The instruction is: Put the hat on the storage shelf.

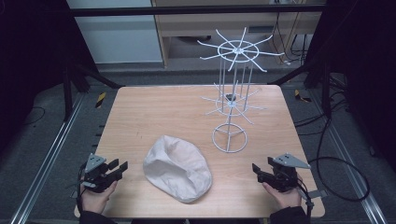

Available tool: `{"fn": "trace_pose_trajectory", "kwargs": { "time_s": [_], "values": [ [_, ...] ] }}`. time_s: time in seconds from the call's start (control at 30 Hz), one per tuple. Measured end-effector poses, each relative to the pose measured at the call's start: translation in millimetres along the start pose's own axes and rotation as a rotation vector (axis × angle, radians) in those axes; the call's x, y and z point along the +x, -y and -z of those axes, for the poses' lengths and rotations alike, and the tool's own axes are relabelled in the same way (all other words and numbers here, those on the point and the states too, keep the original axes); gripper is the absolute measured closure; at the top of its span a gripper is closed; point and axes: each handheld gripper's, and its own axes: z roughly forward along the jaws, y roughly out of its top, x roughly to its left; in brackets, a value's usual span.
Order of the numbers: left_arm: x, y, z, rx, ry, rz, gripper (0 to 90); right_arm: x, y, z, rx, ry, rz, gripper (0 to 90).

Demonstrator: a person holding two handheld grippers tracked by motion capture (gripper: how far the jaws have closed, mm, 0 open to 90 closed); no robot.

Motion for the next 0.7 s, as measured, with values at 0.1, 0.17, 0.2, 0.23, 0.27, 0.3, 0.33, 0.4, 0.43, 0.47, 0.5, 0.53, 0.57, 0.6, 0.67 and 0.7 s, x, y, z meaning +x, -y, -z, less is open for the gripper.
{"fn": "trace_pose_trajectory", "kwargs": {
  "time_s": [0.1,0.17,0.2,0.23,0.27,0.3,0.33,0.4,0.43,0.47,0.5,0.53,0.57,0.6,0.67,0.7],
  "values": [
    [-7.9,-1.4,0.4,0.013,0.035,-0.022,65.5,10.0,-2.6,1.9,0.0,-0.043,0.032,39.7],
    [-9.5,-1.9,0.9,0.015,0.043,-0.028,69.3,13.4,-3.3,2.5,0.0,-0.054,0.034,41.9],
    [-11.4,-2.2,1.5,0.011,0.05,-0.027,72.1,18.8,-4.6,3.4,0.0,-0.083,0.04,46.2],
    [-13.1,-2.5,2.2,0.011,0.057,-0.031,72.1,18.8,-4.6,3.4,0.0,-0.083,0.04,46.2],
    [-16.5,-2.9,3.4,0.012,0.073,-0.044,76.0,23.9,-5.7,4.2,0.002,-0.109,0.05,50.9],
    [-18.1,-3.1,4.0,0.013,0.076,-0.052,78.1,26.5,-6.2,4.6,0.002,-0.12,0.055,53.0],
    [-18.1,-3.1,4.0,0.013,0.076,-0.052,79.8,26.5,-6.2,4.6,0.002,-0.12,0.055,53.0],
    [-22.0,-4.7,5.1,0.016,0.092,-0.07,82.9,35.0,-8.8,4.9,0.009,-0.158,0.065,59.7],
    [-23.1,-5.1,5.1,0.016,0.097,-0.069,84.3,38.6,-9.8,5.0,0.012,-0.168,0.068,61.4],
    [-23.9,-5.5,5.1,0.018,0.101,-0.073,85.6,41.9,-10.5,5.0,0.013,-0.178,0.077,64.2],
    [-25.0,-5.8,4.6,0.024,0.107,-0.073,87.1,45.6,-11.0,5.2,0.014,-0.19,0.084,67.2],
    [-25.0,-5.8,4.6,0.024,0.107,-0.073,88.4,49.3,-11.5,5.3,0.018,-0.206,0.094,70.7],
    [-26.5,-5.9,4.3,0.029,0.109,-0.072,88.4,49.3,-11.5,5.3,0.018,-0.206,0.094,70.7],
    [-29.9,-6.0,4.3,0.037,0.116,-0.083,89.5,57.5,-12.9,4.1,0.032,-0.234,0.11,78.3],
    [-32.1,-6.3,4.1,0.037,0.125,-0.087,89.6,63.7,-14.0,2.7,0.037,-0.258,0.128,83.7],
    [-37.0,-6.8,4.1,0.043,0.141,-0.1,89.7,67.1,-14.7,1.9,0.042,-0.264,0.134,85.7]
  ]
}}
